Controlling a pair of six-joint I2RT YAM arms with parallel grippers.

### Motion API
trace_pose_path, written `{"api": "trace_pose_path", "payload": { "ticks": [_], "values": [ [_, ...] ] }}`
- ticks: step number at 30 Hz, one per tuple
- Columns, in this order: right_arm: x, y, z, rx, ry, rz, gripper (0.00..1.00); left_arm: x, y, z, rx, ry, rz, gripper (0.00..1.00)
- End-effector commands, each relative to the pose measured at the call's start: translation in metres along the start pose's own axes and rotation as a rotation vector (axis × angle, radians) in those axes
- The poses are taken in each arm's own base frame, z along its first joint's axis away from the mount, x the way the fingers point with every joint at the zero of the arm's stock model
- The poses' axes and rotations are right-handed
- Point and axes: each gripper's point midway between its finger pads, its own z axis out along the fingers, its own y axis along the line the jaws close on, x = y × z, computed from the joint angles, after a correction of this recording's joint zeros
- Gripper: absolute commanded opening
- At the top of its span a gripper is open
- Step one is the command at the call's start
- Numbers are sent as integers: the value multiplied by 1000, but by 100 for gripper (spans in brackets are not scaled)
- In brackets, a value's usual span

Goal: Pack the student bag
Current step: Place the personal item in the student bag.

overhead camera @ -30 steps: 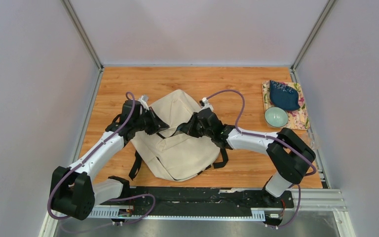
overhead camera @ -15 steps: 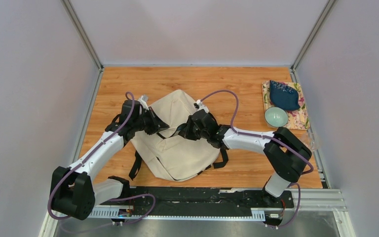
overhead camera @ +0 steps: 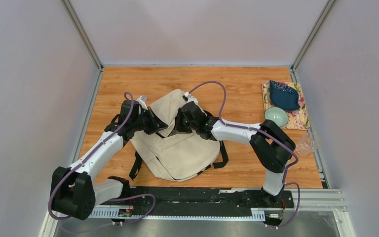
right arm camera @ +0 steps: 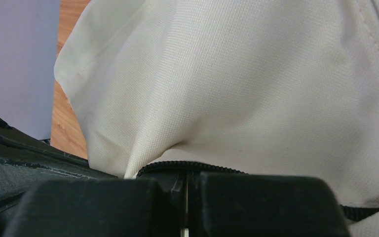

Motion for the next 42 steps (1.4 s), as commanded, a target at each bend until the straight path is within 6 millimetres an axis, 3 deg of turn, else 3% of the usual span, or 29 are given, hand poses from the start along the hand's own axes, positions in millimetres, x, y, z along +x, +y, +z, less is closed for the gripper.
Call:
{"api": "trace_pose_path", "payload": {
  "ticks": [1, 4, 6, 7, 8, 11, 13, 14, 15, 18, 22, 27, 29, 32, 35, 37, 38, 42],
  "values": [
    [-43, 13, 4, -58, -98, -28, 1, 7, -7, -7, 42, 17, 15, 0],
    [-46, 18, -16, -93, -124, -34, 4, 8, -4, -6, 37, 21, 9, 0],
    [-30, 8, -27, -104, -98, -30, 7, 10, -2, -4, 36, 26, 5, 0],
    [-38, 15, -40, -130, -125, -18, 9, 9, -2, -4, 36, 27, 2, 0],
    [-22, 7, -45, -132, -83, -18, 11, 10, -1, -4, 36, 29, 3, 0],
    [-23, 9, -72, -162, -101, -8, 20, 10, 0, -2, 34, 34, 7, 2],
    [-15, -2, -82, -139, -92, -6, 25, 10, 1, 0, 32, 40, 9, 9],
    [-21, 3, -94, -155, -115, -7, 27, 11, 2, 1, 33, 46, 11, 15],
    [-19, -1, -99, -147, -116, -5, 27, 13, 4, 3, 30, 55, 13, 28],
    [-33, -2, -119, -130, -184, -2, 28, 19, 14, 7, -4, 101, 23, 52],
    [-50, 8, -132, -130, -223, -33, 30, 29, 26, 5, -47, 152, 46, 61],
    [-54, 27, -117, -163, -173, -67, 31, 3, 2, -22, -24, -14, 123, 76],
    [-59, 38, -111, -181, -161, -77, 31, -5, -8, -38, -18, -69, 154, 77],
    [-52, 46, -92, -211, -108, -90, 31, -8, -9, -53, -48, -110, 173, 77],
    [-42, 47, -70, -209, -47, -107, 31, -1, 5, -58, -95, -117, 161, 78],
    [-37, 38, -57, -173, -27, -117, 30, 10, 23, -56, -136, -105, 135, 78],
    [-28, 25, -45, -129, 2, -123, 29, 13, 25, -57, -134, -111, 133, 78],
    [-4, -22, -31, 45, 68, -121, 25, 35, 52, -54, -176, -85, 86, 78]
  ]
}}
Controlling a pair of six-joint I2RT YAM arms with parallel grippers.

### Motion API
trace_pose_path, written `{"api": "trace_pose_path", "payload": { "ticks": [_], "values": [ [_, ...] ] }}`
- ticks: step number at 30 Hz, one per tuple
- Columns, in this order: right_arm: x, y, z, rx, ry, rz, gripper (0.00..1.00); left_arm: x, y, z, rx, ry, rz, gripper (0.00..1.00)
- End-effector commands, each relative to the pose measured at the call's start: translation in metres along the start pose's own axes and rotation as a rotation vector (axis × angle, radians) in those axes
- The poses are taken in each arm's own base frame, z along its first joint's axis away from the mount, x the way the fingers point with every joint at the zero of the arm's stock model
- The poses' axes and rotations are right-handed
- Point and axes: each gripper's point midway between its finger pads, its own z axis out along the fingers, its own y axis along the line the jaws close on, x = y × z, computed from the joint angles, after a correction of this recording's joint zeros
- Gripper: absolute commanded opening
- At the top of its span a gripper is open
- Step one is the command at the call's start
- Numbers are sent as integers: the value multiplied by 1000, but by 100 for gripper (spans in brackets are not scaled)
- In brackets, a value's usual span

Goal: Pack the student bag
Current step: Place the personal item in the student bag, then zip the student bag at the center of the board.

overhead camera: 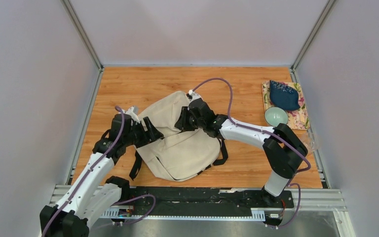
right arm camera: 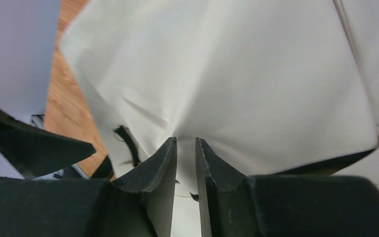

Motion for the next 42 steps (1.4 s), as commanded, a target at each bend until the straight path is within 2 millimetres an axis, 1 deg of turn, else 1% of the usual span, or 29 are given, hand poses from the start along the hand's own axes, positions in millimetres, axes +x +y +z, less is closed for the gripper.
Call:
{"api": "trace_pose_path", "payload": {
  "ticks": [1, 2, 3, 4, 6, 8, 11, 12, 13, 15, 16, 17, 19, 20, 21, 23, 24, 26, 27, 28, 30, 31, 33, 34, 36, 37, 39, 40, 42],
  "values": [
    [23, -37, 8, 134, 63, -21, 24, 28, 31, 1, -83, 37, -49, 78],
    [32, -45, 11, 154, 86, -19, 24, 31, 33, 0, -82, 26, -52, 78],
    [36, -49, 13, 163, 96, -15, 23, 38, 41, 2, -94, 33, -71, 78],
    [41, -52, 14, 168, 108, -13, 23, 40, 42, 3, -91, 26, -75, 78],
    [41, -48, 16, 146, 111, -13, 23, 45, 43, 4, -72, 22, -90, 78],
    [33, -41, 14, 129, 92, -20, 23, 49, 44, 5, -60, 24, -101, 79],
    [12, -27, 2, 117, 46, -45, 25, 49, 39, 7, -31, 24, -116, 79],
    [5, -29, -2, 136, 18, -56, 26, 47, 39, 8, -27, 15, -122, 79],
    [-6, -18, -11, 107, -12, -69, 26, 46, 40, 9, -30, 7, -127, 81],
    [-14, -7, -19, 68, -34, -81, 28, 44, 42, 13, -30, -19, -147, 81],
    [-18, 6, -28, 25, -41, -89, 29, 43, 42, 14, -26, -28, -156, 82],
    [-18, 11, -31, 4, -38, -99, 30, 47, 46, 17, -27, -25, -169, 83],
    [-17, 25, -41, -42, -29, -113, 30, 43, 39, 21, 18, -49, -199, 83],
    [-16, 28, -43, -51, -24, -122, 31, 49, 43, 25, 20, -41, -214, 83],
    [-13, 32, -45, -63, -15, -125, 31, 46, 37, 26, 52, -52, -234, 83],
    [-10, 40, -49, -93, -8, -132, 31, 52, 43, 30, 51, -47, -257, 82],
    [-5, 42, -50, -107, 8, -134, 31, 50, 42, 32, 59, -64, -271, 81],
    [2, 47, -49, -126, 30, -140, 31, 55, 49, 35, 55, -75, -295, 75],
    [5, 49, -49, -136, 40, -147, 31, 49, 47, 35, 73, -109, -307, 72],
    [9, 54, -49, -148, 46, -158, 31, 46, 46, 34, 85, -130, -313, 67],
    [17, 57, -46, -161, 76, -179, 32, 45, 51, 36, 81, -157, -331, 59],
    [20, 64, -46, -177, 85, -195, 31, 43, 50, 35, 88, -168, -331, 53],
    [29, 63, -42, -171, 116, -210, 32, 41, 51, 35, 84, -180, -328, 48],
    [31, 66, -41, -175, 125, -223, 31, 40, 51, 34, 86, -185, -326, 41],
    [35, 67, -39, -175, 138, -236, 32, 37, 50, 34, 91, -194, -320, 33],
    [36, 66, -37, -170, 144, -240, 32, 37, 50, 34, 93, -195, -319, 24],
    [38, 66, -36, -167, 155, -250, 32, 35, 48, 33, 100, -198, -307, 15],
    [39, 64, -34, -159, 160, -251, 32, 34, 47, 32, 100, -198, -304, 0],
    [39, 63, -33, -150, 167, -260, 33, 32, 45, 30, 99, -202, -287, 0]
  ]
}}
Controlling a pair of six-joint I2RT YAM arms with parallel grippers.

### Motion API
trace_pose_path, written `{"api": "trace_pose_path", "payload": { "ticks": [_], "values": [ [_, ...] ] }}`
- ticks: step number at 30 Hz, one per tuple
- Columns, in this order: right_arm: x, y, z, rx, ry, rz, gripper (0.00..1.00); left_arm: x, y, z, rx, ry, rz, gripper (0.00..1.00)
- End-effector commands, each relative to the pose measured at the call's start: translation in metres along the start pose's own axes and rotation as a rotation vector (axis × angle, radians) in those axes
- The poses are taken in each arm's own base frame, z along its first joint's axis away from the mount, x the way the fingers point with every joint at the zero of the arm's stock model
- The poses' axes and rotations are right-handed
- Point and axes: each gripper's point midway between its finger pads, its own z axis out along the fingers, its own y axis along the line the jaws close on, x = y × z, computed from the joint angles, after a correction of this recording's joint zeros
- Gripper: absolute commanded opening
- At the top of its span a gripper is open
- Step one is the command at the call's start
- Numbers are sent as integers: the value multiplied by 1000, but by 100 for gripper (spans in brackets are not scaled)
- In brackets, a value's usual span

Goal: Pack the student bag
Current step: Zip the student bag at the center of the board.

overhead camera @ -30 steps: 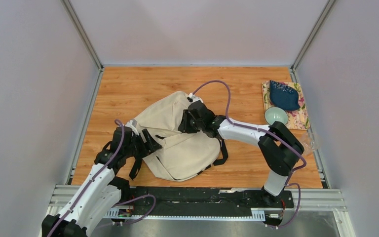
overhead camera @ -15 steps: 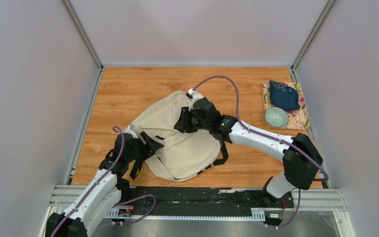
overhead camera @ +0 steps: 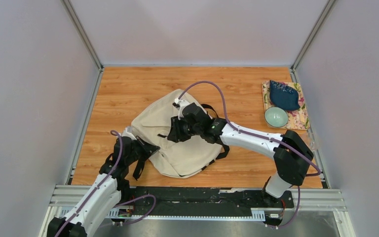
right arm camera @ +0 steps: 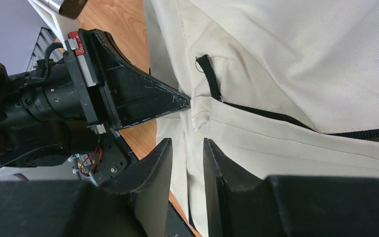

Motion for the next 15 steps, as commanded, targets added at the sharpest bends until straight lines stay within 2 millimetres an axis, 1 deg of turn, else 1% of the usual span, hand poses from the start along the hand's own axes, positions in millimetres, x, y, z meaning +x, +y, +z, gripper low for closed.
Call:
{"api": "trace_pose_path", "payload": {
  "ticks": [1, 5, 6, 8, 9, 10, 11, 12, 13, 15],
  "values": [
    [-15, 10, 0, -16, -12, -50, 33, -21, -24, -2, 79, -76, 46, 0],
    [-14, 13, 6, -25, 13, -70, 36, -26, -28, -6, 73, -91, 86, 0],
    [-18, 17, 5, -30, 13, -90, 37, -27, -30, -8, 75, -95, 95, 0],
    [-21, 22, 6, -29, 17, -120, 41, -29, -32, -11, 70, -100, 120, 0],
    [-17, 18, 10, -16, 39, -148, 43, -30, -33, -13, 67, -101, 129, 0],
    [-25, 28, 10, -30, 27, -173, 45, -31, -34, -14, 70, -104, 141, 0],
    [-24, 27, 13, -19, 36, -185, 46, -31, -35, -16, 66, -102, 157, 0],
    [-18, 19, 20, 12, 70, -193, 46, -32, -37, -18, 70, -103, 164, 0],
    [-23, 25, 22, 12, 65, -225, 47, -32, -39, -19, 74, -103, 169, 0],
    [-20, 20, 26, 44, 88, -254, 47, -32, -43, -21, 86, -96, 187, 0]
  ]
}}
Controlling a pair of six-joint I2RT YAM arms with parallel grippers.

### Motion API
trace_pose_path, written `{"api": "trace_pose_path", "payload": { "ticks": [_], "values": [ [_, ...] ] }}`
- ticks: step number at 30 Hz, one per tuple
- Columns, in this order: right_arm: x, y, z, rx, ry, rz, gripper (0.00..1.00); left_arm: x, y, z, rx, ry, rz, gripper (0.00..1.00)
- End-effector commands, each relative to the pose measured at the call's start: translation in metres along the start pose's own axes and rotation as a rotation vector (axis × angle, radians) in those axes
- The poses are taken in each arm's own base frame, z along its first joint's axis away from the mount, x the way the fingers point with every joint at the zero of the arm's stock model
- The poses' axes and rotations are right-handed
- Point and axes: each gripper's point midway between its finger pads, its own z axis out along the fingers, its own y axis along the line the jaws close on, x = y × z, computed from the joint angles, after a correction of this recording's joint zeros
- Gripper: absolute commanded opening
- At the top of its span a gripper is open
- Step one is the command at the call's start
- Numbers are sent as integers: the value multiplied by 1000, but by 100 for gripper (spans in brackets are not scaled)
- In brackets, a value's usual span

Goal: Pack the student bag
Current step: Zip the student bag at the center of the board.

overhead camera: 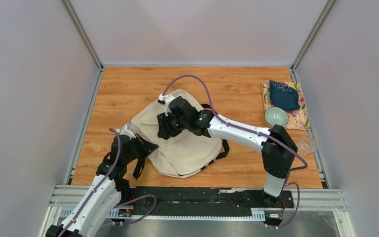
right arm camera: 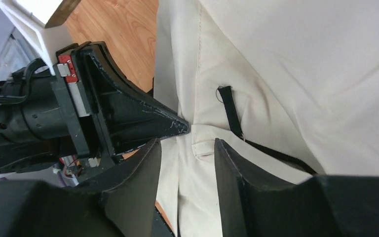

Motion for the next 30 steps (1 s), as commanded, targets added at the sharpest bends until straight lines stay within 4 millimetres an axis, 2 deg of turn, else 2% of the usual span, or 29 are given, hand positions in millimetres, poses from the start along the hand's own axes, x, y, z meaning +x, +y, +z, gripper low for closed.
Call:
{"api": "trace_pose_path", "payload": {
  "ticks": [1, 2, 7, 9, 11, 14, 23, 30],
  "values": [
    [3, -2, 13, 59, 53, -133, 48, -27, -29, -10, 68, -83, 92, 0],
    [0, -2, 14, 73, 52, -149, 48, -29, -31, -11, 65, -84, 100, 0],
    [12, -13, 32, 144, 102, -211, 49, -34, -37, -15, 77, -99, 116, 0],
    [10, -15, 37, 162, 104, -241, 49, -35, -41, -17, 83, -97, 124, 0],
    [13, -30, 43, 226, 117, -274, 50, -36, -44, -18, 89, -97, 131, 0],
    [8, -34, 47, 268, 111, -313, 51, -35, -43, -18, 86, -90, 134, 0],
    [-15, -16, 32, 236, 1, -336, 54, -32, -38, -18, 69, -78, 138, 0],
    [-14, -24, 49, 242, 17, -341, 55, -32, -40, -21, 78, -80, 141, 0]
  ]
}}
